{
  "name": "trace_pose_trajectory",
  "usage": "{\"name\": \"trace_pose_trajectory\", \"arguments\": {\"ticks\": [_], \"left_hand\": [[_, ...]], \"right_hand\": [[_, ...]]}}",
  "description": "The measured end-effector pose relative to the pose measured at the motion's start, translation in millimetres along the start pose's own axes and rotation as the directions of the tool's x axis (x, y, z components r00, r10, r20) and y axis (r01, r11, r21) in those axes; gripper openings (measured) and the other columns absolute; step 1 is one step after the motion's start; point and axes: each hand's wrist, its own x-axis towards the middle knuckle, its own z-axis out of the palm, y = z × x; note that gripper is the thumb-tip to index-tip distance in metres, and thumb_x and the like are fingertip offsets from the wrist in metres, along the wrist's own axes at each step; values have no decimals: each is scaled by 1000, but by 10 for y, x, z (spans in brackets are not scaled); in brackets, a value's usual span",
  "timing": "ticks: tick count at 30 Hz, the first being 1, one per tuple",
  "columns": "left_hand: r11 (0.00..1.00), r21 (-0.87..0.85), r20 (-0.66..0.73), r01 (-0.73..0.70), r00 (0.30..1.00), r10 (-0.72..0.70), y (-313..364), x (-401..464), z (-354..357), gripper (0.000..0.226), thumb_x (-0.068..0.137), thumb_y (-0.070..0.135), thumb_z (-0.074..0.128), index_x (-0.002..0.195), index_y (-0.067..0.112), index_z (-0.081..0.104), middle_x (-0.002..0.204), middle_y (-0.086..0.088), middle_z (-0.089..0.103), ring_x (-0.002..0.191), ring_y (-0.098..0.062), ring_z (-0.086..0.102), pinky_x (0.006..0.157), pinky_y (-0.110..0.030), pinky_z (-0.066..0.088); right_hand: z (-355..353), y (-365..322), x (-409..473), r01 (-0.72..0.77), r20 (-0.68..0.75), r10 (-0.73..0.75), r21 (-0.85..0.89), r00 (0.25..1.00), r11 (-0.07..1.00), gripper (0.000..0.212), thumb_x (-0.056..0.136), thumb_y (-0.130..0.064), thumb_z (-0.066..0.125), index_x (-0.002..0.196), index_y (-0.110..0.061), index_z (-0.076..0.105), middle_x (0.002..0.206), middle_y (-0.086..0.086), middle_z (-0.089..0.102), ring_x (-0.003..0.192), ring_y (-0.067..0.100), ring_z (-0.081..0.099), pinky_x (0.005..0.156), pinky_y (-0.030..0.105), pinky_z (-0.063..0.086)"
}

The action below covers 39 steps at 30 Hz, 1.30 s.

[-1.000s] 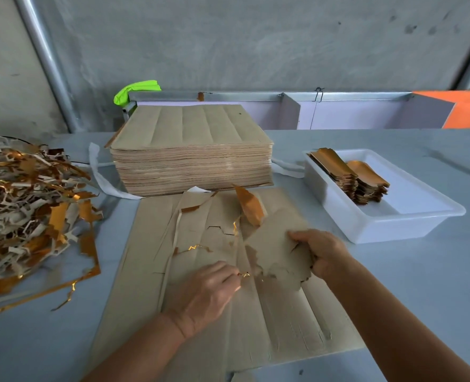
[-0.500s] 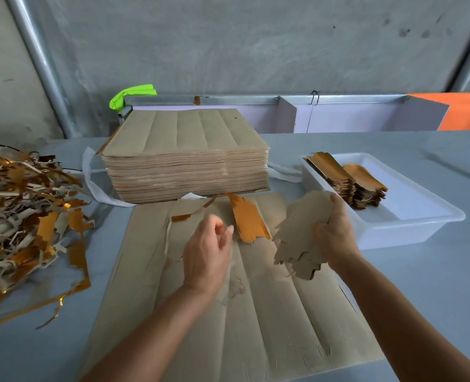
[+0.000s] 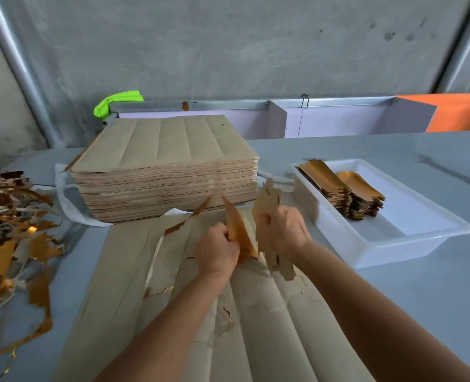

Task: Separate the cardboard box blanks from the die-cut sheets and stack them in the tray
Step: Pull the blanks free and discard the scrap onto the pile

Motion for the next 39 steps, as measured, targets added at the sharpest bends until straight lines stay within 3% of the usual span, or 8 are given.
{"name": "trace_pose_trajectory", "arguments": {"ticks": [4,9,13,21,28,30,32,39], "left_hand": [[957,-40,-152,-287,949,278,58,-270,3,5,85,17,63,80,14,64,74,-4,68,69,-25,60,58,-30,40],[890,-141,-76,-433,902,426,62,-399,-26,14,84,23,66,79,10,65,74,-3,61,70,-20,55,63,-34,46],[838,37,-295,-545,795,530,31,-254,-175,27,80,18,72,103,5,66,104,-12,59,92,-27,59,79,-25,40],[810,98,-29,-578,812,583,350,342,-479,88,82,38,68,150,29,13,159,-7,8,142,-24,25,99,-39,43],[696,16,45,-718,695,717,302,521,-577,16,87,18,65,89,3,59,155,0,25,98,-20,63,82,-31,48],[685,49,34,-727,687,726,262,540,-559,20,91,16,61,79,0,57,122,-10,58,82,-24,60,75,-34,45],[739,105,-75,-665,736,673,165,588,-573,22,93,14,56,79,-3,58,83,-11,54,73,-26,50,65,-32,32],[892,310,-271,-329,869,415,-268,711,-771,16,91,6,56,79,-5,58,83,-22,59,78,-35,53,65,-39,33]], "right_hand": [[69,-177,81,-97,111,83,134,990,986,37,92,-40,52,65,-16,57,63,-2,54,60,11,53,51,20,40],[21,-167,101,-214,166,185,178,969,961,21,90,-11,47,96,0,63,93,16,64,88,29,62,76,35,54],[-71,-21,77,-316,291,208,400,934,860,20,92,-7,50,106,-4,63,102,14,66,96,28,63,85,43,55],[-123,-111,44,24,291,-64,139,955,990,24,94,-9,51,113,0,63,113,16,62,101,27,61,85,33,54],[-96,-107,21,128,258,-149,97,955,987,18,93,-14,54,96,-1,66,100,13,64,90,25,62,69,23,48],[-92,-82,19,106,253,-137,132,958,986,18,92,-14,55,94,0,66,97,13,63,87,24,61,67,22,49],[-82,-2,21,-5,243,-54,238,968,971,18,90,-12,58,93,3,67,100,16,65,91,29,63,77,34,54],[-159,249,-30,-457,256,499,823,828,336,11,84,-2,67,82,-5,57,79,10,58,68,20,55,64,34,50]]}}
